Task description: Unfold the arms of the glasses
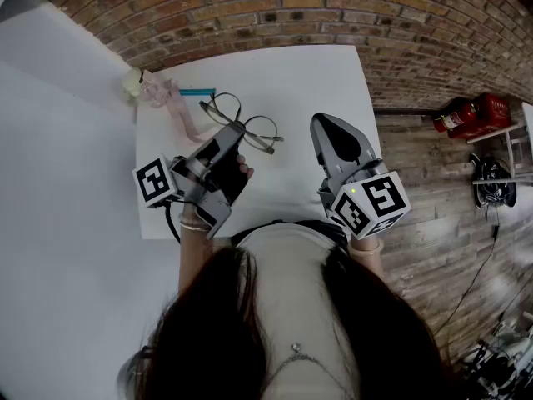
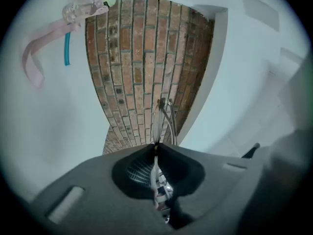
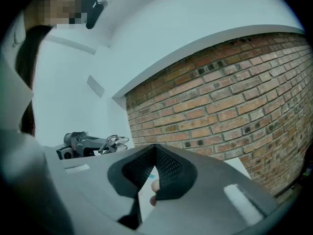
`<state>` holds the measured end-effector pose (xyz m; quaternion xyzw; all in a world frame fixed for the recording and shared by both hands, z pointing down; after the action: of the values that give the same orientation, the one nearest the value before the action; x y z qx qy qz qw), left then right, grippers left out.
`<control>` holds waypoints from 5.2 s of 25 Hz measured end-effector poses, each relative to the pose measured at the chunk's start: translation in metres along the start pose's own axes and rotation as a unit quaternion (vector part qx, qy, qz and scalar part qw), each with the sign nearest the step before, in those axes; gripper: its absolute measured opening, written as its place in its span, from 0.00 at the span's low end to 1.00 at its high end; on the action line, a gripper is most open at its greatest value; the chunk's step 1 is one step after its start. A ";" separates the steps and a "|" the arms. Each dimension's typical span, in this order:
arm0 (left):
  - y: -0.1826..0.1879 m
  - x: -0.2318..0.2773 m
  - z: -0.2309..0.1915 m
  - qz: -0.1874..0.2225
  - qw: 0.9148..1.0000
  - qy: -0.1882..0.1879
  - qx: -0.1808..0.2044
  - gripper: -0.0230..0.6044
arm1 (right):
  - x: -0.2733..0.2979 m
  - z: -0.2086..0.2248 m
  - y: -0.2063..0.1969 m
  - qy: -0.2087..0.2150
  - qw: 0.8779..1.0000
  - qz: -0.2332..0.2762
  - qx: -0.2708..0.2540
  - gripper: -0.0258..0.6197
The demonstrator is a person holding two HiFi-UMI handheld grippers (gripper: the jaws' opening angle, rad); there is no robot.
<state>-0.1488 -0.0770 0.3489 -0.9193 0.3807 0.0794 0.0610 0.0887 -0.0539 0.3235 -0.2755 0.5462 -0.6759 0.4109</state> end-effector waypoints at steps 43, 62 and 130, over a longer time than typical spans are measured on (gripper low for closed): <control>0.002 0.005 0.000 -0.022 0.999 -0.027 -0.025 0.07 | 0.003 -0.039 0.005 0.201 0.979 0.013 0.021 0.11; 0.000 0.006 -0.002 -0.034 0.999 -0.020 -0.018 0.07 | 0.004 -0.044 0.006 0.217 0.976 0.015 0.015 0.10; -0.032 0.012 -0.027 -0.099 0.994 0.051 0.010 0.07 | 0.018 -0.031 0.055 0.202 0.976 0.085 0.009 0.09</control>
<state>-0.1148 -0.0674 0.3752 -0.9547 0.2911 0.0217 0.0582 0.0679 -0.0575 0.2617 -0.0827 0.6335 -0.6851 0.3501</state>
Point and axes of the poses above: the fingertips, and each gripper's own axes: x forward along the fingers, z to its right, y out of its top, the point moved 9 cm from there along -x, backward along the fingers, and after that the axes turned 8 degrees about z, right-handed, at the moved point
